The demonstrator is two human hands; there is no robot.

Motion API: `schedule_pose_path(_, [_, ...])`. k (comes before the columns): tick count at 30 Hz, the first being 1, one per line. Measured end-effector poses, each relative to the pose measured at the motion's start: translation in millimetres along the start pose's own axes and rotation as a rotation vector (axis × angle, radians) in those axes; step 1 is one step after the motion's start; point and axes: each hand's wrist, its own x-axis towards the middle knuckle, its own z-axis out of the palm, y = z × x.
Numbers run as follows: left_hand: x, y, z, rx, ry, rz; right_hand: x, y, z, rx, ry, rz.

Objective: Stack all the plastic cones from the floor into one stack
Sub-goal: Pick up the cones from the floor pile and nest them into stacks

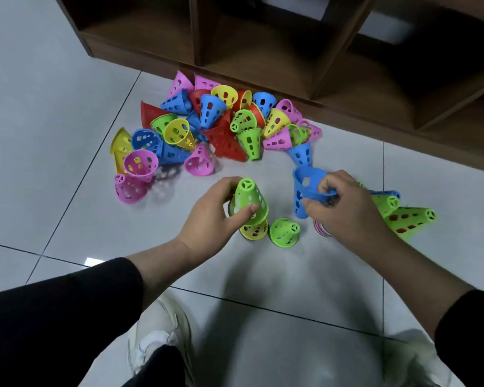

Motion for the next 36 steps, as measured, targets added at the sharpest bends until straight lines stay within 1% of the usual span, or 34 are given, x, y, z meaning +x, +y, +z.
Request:
schedule_pose_path(2, [-4.6,-2.2,7.5,0.042,-0.033,-0.001,-11.1,7.5,-5.3,-0.116,-0.074,0.046])
schedule_pose_path(5, [-9.7,-7.9,20.2,0.149,-0.103,0.021,-20.8,18.3,-10.8,-0.346,-0.243,0.093])
schedule_pose_path(8, [-10.6,-14.1,31.2,0.234,-0.162,0.026,-24.4,22.7,-7.8,-0.514,-0.387,0.157])
schedule_pose_path(11, [-8.7,-20.2,39.1,0.31,-0.217,0.029,-22.3,25.9,3.8,-0.678,-0.471,0.143])
schedule_pose_path(13, [-7.0,-23.0,42.0,0.345,-0.24,0.044,-18.1,27.1,13.2,-0.732,-0.533,0.121])
schedule_pose_path(16, [-2.5,-27.1,44.5,0.393,-0.273,0.047,-8.9,30.1,28.3,-0.749,-0.54,0.102])
schedule_pose_path(23, [8.2,-41.6,40.1,0.519,-0.379,-0.02,10.3,43.2,57.2,-0.804,-0.549,0.075])
schedule_pose_path(27, [8.0,-49.1,30.7,0.496,-0.462,-0.019,4.9,57.6,70.1,-0.853,-0.578,0.057])
schedule_pose_path(29, [6.0,-53.9,20.7,0.511,-0.412,-0.01,-0.5,65.6,71.6,-0.796,-0.542,0.047])
schedule_pose_path(31, [5.3,-63.8,2.9,0.559,-0.264,-0.001,0.0,68.9,68.9,-0.694,-0.437,0.007])
schedule_pose_path(34, [10.7,-86.1,-39.5,0.641,0.09,-0.056,13.3,67.3,62.9,-0.52,-0.313,-0.088])
schedule_pose_path(36, [17.9,-103.8,-74.1,0.722,0.319,-0.101,31.6,58.3,63.0,-0.405,-0.225,-0.084])
